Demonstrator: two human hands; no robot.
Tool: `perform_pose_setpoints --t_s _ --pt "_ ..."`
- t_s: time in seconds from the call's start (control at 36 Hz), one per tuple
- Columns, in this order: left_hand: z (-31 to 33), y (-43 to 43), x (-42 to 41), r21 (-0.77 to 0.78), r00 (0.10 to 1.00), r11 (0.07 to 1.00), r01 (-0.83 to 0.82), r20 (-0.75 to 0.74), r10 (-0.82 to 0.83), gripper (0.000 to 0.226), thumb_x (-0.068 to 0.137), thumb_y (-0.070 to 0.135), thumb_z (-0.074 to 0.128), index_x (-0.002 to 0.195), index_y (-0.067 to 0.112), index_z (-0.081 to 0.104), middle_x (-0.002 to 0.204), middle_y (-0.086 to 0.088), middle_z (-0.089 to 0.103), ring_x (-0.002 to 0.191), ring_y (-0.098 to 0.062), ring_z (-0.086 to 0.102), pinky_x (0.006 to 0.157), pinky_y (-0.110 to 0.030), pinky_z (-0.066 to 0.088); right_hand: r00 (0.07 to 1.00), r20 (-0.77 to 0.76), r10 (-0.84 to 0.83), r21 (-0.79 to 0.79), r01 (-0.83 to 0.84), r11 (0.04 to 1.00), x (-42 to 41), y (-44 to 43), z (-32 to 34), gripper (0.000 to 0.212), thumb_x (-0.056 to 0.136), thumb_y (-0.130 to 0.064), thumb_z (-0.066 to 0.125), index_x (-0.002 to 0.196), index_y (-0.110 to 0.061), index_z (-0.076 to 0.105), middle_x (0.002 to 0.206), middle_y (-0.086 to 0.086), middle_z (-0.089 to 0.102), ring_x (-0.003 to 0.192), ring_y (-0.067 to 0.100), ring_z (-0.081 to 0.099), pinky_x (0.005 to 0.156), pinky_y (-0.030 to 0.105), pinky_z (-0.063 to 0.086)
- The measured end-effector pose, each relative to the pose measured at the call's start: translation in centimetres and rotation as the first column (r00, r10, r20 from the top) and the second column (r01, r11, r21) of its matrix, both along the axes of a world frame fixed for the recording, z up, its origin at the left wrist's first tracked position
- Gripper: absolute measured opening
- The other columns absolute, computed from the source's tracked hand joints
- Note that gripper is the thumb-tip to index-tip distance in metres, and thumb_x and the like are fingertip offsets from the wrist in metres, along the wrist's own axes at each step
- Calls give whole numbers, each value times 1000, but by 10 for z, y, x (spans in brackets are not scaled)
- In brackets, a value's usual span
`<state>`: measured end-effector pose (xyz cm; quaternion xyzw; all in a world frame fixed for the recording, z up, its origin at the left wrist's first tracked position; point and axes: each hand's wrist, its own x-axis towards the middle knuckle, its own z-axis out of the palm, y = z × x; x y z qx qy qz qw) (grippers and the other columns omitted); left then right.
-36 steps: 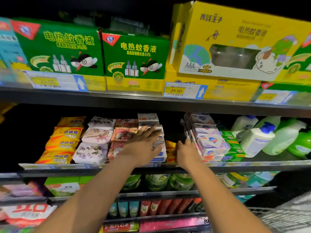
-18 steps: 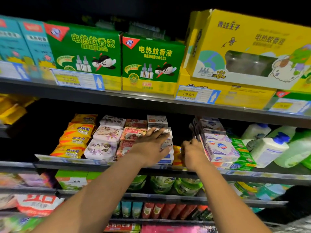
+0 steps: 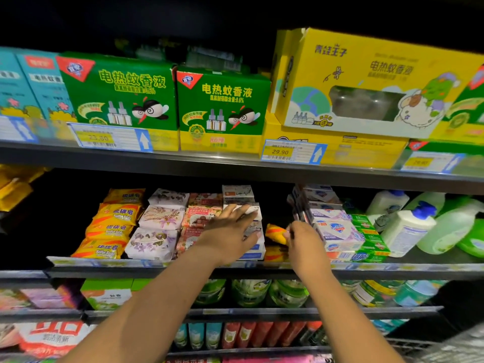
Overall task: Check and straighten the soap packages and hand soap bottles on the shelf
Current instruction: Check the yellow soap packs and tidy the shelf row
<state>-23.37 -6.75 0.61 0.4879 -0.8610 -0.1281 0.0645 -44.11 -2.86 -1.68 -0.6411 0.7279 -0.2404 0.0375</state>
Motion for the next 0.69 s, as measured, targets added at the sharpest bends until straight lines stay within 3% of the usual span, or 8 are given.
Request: perform_pose_setpoints --t_s 0.11,0.33,0.39,0.44,0.5,0.56,0.61,0.69 --pt "0 1 1 11 1000 1000 -8 -20 8 61 100 61 24 156 40 10 164 20 -4 151 -11 -10 121 -43 16 991 107 75 -179 -55 982 -8 20 10 10 101 -21 54 92 -23 56 86 -5 56 81 14 51 66 30 37" --pt "12 4 -1 49 1000 999 13 -29 -11 72 96 66 36 147 57 -14 165 11 -10 151 -19 -15 116 -60 -15 907 411 95 -162 -30 986 -11 47 31 33 102 -19 53 71 -28 52 58 -8 47 57 1 45 52 16 33" --pt "18 10 0 -8 992 996 87 -87 -87 88 89 65 55 146 59 -12 164 12 -10 151 -17 -12 119 -54 -9 862 499 90 -125 -32 992 -11 52 35 35 103 -20 52 69 -25 53 56 -7 48 50 1 45 50 15 34" --pt "21 18 1 -85 967 979 187 -158 -199 96 85 53 70 145 63 -5 160 24 -13 149 -10 -3 119 -43 12 788 608 91 -80 -54 995 -10 56 39 36 104 -21 51 68 -19 57 57 -2 55 48 3 51 52 19 45" --pt "18 25 -1 -202 929 935 293 -172 -328 93 88 32 72 146 61 6 157 31 -16 146 -9 9 111 -34 32 678 730 80 -20 -96 995 -10 61 44 35 105 -22 50 74 -13 64 61 8 64 52 16 60 55 33 53" --pt "12 29 -4 -307 885 886 349 -205 -419 83 91 16 68 147 54 21 156 33 -8 144 -12 22 106 -35 43 544 838 38 47 -141 989 -11 64 47 31 104 -22 50 84 -9 68 66 11 68 53 19 62 52 31 53" --pt "8 31 -6 -319 849 884 341 -298 -436 70 91 12 66 144 48 37 156 32 6 141 -11 30 105 -37 44 399 917 3 83 -198 977 -10 67 48 26 102 -20 52 89 -5 70 68 11 68 52 16 60 44 24 47" --pt "5 34 -4 -263 805 910 321 -430 -408 53 90 20 66 136 44 53 154 27 24 137 -2 34 108 -24 37 299 953 -42 120 -247 962 -7 69 46 24 99 -20 56 95 -1 70 68 11 66 48 13 57 38 20 42"
